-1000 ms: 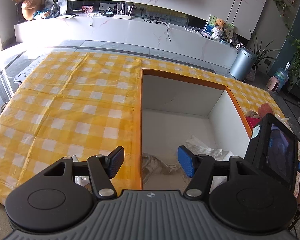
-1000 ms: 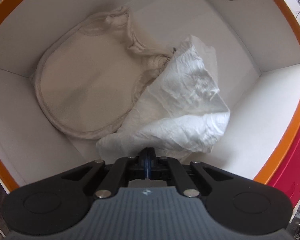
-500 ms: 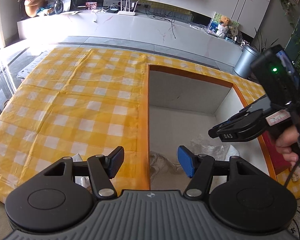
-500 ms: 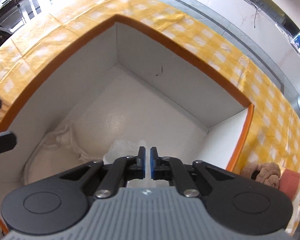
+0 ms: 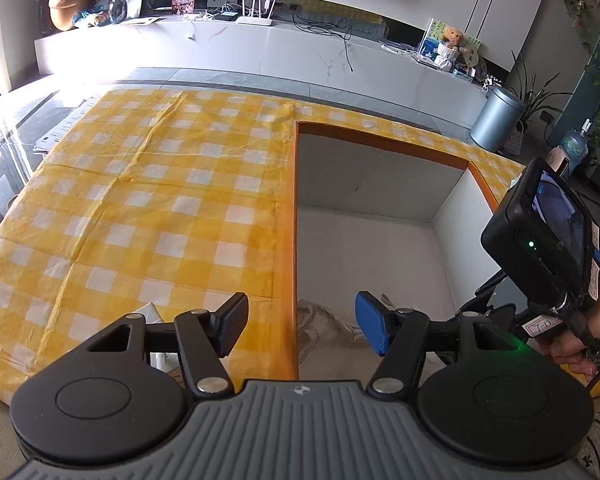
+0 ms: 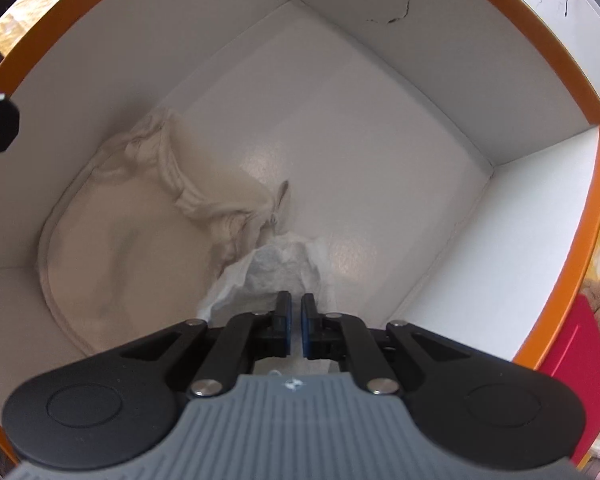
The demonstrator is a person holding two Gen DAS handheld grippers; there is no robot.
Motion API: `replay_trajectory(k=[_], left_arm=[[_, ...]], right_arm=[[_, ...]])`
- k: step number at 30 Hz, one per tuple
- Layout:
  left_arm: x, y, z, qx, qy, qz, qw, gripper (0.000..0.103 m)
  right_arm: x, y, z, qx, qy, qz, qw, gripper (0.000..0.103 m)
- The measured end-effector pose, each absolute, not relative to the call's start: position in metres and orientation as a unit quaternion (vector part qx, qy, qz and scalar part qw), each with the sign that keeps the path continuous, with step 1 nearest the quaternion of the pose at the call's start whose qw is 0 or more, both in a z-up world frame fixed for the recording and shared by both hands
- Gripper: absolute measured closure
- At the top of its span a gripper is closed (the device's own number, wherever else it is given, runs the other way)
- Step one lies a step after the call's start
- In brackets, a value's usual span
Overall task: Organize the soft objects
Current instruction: 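Lift the right tool out of the white box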
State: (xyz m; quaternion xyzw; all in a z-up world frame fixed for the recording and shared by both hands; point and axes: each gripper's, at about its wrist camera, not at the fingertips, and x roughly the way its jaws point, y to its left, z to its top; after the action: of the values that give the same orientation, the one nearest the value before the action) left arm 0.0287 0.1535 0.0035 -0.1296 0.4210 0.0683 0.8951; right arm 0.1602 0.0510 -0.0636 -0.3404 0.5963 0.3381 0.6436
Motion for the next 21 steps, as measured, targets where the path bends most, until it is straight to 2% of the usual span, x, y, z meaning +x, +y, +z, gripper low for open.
replay_trajectory(k=[6, 7, 11, 16, 21], left_arm=[[0.023, 0.137, 0.014, -0.088, 0.403, 0.077, 0.908, 0.030], [0.022, 0.135, 0.016, -0.082, 0.400, 0.080, 0.910, 0.030], [0.015, 0.123, 0.027, -0.070, 0.380, 0.084, 0.919, 0.030], [0.011, 0.103, 0.043, -0.039, 0.365, 0.078, 0.927, 0.030], [0.018, 0.078, 0.056, -0.048, 0.361, 0.055, 0.930, 0.030]], right_arm=[[0.147, 0.032, -0.012, -0.309, 0.535, 0.320, 0.718, 0.096], [0.145, 0.026, 0.002, -0.303, 0.514, 0.314, 0.738, 0.091], [0.139, -0.008, 0.057, -0.259, 0.425, 0.293, 0.817, 0.059], [0.127, -0.073, 0.097, -0.181, 0.349, 0.251, 0.885, 0.037], [0.110, -0.134, 0.105, -0.152, 0.298, 0.165, 0.928, 0.023]])
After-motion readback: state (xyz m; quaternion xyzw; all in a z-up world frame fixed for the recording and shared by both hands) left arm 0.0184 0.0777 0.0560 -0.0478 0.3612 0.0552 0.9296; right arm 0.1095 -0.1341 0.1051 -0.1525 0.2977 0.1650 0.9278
